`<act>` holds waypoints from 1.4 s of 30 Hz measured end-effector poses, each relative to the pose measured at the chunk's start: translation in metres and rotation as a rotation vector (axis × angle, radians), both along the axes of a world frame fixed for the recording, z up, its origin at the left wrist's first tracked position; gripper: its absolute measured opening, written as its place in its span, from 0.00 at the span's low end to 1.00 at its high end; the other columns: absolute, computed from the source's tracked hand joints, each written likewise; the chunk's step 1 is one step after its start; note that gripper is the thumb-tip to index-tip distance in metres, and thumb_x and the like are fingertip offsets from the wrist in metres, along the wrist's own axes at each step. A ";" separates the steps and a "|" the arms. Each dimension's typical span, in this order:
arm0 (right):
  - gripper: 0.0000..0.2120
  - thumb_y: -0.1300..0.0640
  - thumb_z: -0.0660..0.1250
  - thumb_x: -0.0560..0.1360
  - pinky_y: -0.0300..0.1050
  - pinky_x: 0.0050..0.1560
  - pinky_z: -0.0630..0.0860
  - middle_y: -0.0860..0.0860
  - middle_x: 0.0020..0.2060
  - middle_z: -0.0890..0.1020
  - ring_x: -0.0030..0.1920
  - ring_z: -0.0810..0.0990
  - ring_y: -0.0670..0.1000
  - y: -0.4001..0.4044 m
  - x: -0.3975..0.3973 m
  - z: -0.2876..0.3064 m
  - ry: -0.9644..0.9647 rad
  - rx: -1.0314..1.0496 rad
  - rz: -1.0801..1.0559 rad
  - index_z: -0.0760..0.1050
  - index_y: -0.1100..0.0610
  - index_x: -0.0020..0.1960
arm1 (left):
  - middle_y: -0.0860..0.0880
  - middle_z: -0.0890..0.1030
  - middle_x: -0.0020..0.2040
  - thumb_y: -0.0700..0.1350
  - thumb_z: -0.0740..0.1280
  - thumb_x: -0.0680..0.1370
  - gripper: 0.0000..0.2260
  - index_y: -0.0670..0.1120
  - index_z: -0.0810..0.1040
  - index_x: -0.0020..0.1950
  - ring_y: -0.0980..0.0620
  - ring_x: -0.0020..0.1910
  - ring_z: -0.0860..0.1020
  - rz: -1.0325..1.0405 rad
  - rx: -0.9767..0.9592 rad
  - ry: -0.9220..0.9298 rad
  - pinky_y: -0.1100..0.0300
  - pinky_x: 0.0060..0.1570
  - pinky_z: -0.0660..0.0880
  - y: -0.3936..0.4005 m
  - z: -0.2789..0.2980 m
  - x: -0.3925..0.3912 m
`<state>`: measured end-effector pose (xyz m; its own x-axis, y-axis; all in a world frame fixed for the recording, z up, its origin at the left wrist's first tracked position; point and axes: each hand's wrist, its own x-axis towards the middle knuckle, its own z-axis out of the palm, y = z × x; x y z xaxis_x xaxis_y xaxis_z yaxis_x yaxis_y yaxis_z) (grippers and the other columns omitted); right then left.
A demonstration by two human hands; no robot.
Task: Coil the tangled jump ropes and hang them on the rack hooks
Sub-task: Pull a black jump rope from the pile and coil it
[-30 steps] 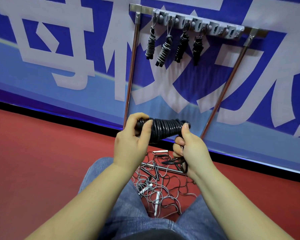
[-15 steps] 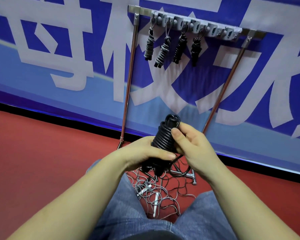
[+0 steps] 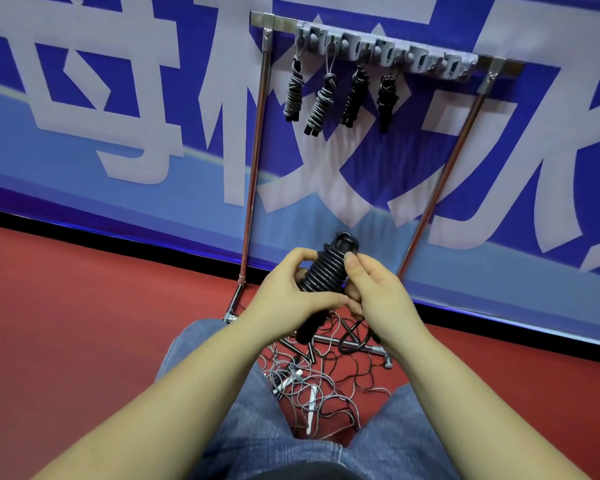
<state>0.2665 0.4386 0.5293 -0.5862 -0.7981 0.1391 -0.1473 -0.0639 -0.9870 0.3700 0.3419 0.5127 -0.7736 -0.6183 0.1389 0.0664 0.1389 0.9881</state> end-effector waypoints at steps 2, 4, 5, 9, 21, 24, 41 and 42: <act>0.12 0.53 0.61 0.77 0.34 0.24 0.61 0.48 0.26 0.65 0.22 0.60 0.42 0.000 -0.006 -0.001 -0.149 0.009 0.122 0.75 0.55 0.58 | 0.46 0.82 0.36 0.36 0.78 0.66 0.23 0.45 0.74 0.56 0.49 0.32 0.78 -0.002 0.095 0.026 0.54 0.37 0.78 0.001 0.005 0.000; 0.11 0.58 0.58 0.79 0.34 0.25 0.64 0.48 0.27 0.66 0.23 0.61 0.43 0.003 -0.013 -0.001 -0.321 0.003 0.221 0.74 0.54 0.60 | 0.49 0.81 0.34 0.34 0.77 0.66 0.23 0.43 0.73 0.58 0.51 0.30 0.78 -0.014 0.201 0.029 0.57 0.36 0.76 -0.002 0.010 0.000; 0.10 0.59 0.56 0.80 0.34 0.25 0.64 0.47 0.26 0.65 0.23 0.62 0.43 0.005 -0.017 -0.002 -0.386 0.016 0.240 0.74 0.55 0.57 | 0.49 0.81 0.33 0.35 0.77 0.65 0.25 0.42 0.73 0.58 0.51 0.30 0.78 -0.032 0.259 0.031 0.56 0.37 0.76 -0.004 0.013 0.000; 0.11 0.59 0.55 0.81 0.36 0.27 0.66 0.47 0.24 0.66 0.24 0.64 0.45 0.010 -0.026 -0.004 -0.316 0.154 0.254 0.75 0.61 0.51 | 0.45 0.80 0.34 0.34 0.72 0.69 0.18 0.43 0.74 0.56 0.46 0.29 0.78 -0.122 0.445 0.080 0.58 0.30 0.77 -0.012 0.027 0.002; 0.10 0.56 0.56 0.82 0.38 0.29 0.70 0.50 0.31 0.75 0.29 0.72 0.47 0.009 -0.025 0.001 0.181 0.457 0.215 0.75 0.55 0.54 | 0.45 0.80 0.38 0.36 0.71 0.72 0.14 0.46 0.78 0.56 0.46 0.31 0.79 0.051 0.299 0.013 0.52 0.40 0.79 -0.043 0.034 -0.002; 0.11 0.59 0.53 0.82 0.38 0.30 0.71 0.52 0.37 0.78 0.32 0.74 0.47 0.006 -0.025 -0.002 0.164 0.428 0.202 0.72 0.56 0.61 | 0.47 0.81 0.38 0.36 0.73 0.70 0.17 0.52 0.79 0.55 0.47 0.32 0.79 0.077 0.242 -0.008 0.53 0.41 0.79 -0.044 0.036 -0.002; 0.15 0.43 0.58 0.79 0.45 0.38 0.64 0.52 0.40 0.75 0.45 0.74 0.56 -0.004 0.007 0.038 1.288 0.746 0.225 0.71 0.55 0.46 | 0.47 0.80 0.51 0.48 0.74 0.68 0.19 0.46 0.74 0.56 0.46 0.48 0.78 0.214 -0.683 -0.627 0.57 0.42 0.74 -0.049 0.031 -0.023; 0.15 0.43 0.58 0.79 0.45 0.39 0.64 0.52 0.40 0.75 0.46 0.75 0.56 -0.007 0.008 0.044 1.361 0.759 0.268 0.71 0.54 0.46 | 0.45 0.80 0.49 0.49 0.73 0.68 0.16 0.46 0.75 0.52 0.44 0.49 0.78 0.175 -0.762 -0.688 0.56 0.41 0.73 -0.045 0.029 -0.025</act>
